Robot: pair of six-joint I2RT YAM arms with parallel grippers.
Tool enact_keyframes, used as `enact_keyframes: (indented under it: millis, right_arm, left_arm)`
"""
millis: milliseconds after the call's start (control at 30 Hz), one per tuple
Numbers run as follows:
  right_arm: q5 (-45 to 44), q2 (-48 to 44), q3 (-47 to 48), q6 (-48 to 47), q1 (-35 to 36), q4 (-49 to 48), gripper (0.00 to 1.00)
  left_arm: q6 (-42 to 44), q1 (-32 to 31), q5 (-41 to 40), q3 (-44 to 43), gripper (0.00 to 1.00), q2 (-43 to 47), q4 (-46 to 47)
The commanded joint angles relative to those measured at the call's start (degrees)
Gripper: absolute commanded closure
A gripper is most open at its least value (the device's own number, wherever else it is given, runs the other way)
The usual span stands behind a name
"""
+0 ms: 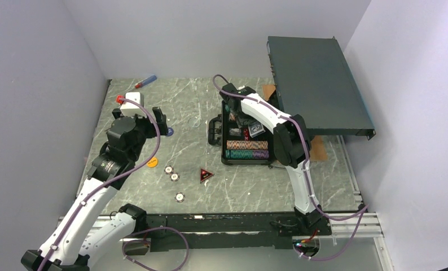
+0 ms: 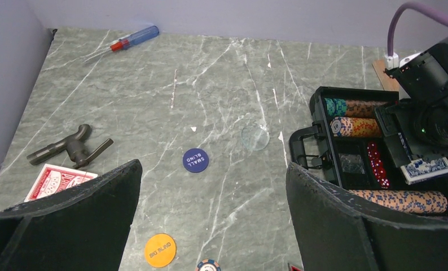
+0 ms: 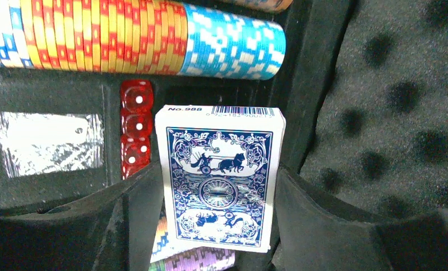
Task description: Pack up texas hold em set
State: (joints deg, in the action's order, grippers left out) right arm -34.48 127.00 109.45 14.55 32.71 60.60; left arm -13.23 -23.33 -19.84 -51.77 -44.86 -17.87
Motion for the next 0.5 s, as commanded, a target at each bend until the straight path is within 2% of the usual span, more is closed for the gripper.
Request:
enact_keyframes:
  millis: [0,133,367,467]
  right_arm:
    - [-1.75,1.9,4.4,1.33,-1.0,0.89,1.0]
    - [-1.41,3.21,5.18,2.22,-1.87,2.26,1.0]
    - [0.3,2.31,0.87,4.26,-2.19,0.07,1.0]
    - [1.41,2.69,0.06,4.36,-2.52,-1.84,0.94]
  left_arm:
    - [-0.32,0.04,0.76,-0.35,0.01,-0.42,1.73]
    - [-0.3,0.04,0.89,-0.48,0.01,-0.64,1.58]
    - [-0.24,0.04,2.33,-1.24,0.01,-1.8,1.06]
    - [-0.21,0.04,2.77,-1.33,0.01,-2.16,0.86]
